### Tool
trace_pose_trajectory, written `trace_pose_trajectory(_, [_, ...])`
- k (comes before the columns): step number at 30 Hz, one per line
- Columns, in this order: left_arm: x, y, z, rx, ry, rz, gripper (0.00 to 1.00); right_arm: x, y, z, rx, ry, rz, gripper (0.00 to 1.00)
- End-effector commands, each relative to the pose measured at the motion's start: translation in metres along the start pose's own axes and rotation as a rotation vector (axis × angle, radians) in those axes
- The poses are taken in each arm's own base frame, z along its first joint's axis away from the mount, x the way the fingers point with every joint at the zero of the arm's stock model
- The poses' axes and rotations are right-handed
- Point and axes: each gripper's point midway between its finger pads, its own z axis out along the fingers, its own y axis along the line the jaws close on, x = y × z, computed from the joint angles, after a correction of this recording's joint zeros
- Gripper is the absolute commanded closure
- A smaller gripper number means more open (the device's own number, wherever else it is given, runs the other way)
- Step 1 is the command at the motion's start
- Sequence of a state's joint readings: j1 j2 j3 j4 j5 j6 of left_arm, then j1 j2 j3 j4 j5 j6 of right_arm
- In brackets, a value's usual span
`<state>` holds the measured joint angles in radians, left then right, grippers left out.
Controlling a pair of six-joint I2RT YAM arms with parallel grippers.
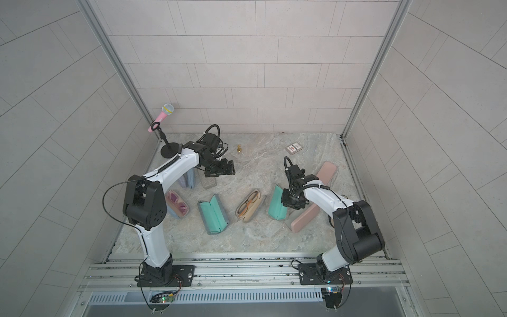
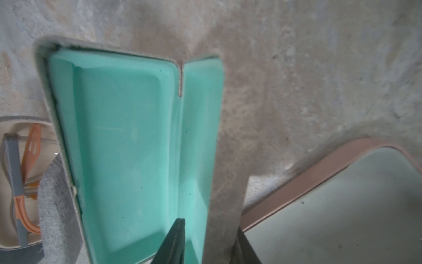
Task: Close the glasses case
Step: Pick up the glasses case at the center of the board.
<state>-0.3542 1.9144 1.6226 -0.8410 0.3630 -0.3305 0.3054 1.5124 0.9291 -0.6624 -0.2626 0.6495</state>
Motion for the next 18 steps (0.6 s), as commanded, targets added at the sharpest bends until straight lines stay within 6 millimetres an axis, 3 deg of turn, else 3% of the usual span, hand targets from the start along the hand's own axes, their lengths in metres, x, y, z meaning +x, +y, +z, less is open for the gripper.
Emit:
trace_pose_trajectory(1, [0.002,-0.003,-0.003,0.01,0.0,0.026,0.04,-0.005,0.001,0.002,0.002,-0.003,0.007,0.73])
trace_pose_trajectory(11, [0.003,-0.003,-0.001,0.015,0.012,0.02,0.04,-0.04,0.02,-0.005,-0.006,-0.05,-0.018,0.84])
trace_pose_trajectory(18, [0.005,-0.002,0.003,0.013,0.024,0.016,0.04,-0.08,0.029,-0.009,0.01,-0.076,-0.03,0.85])
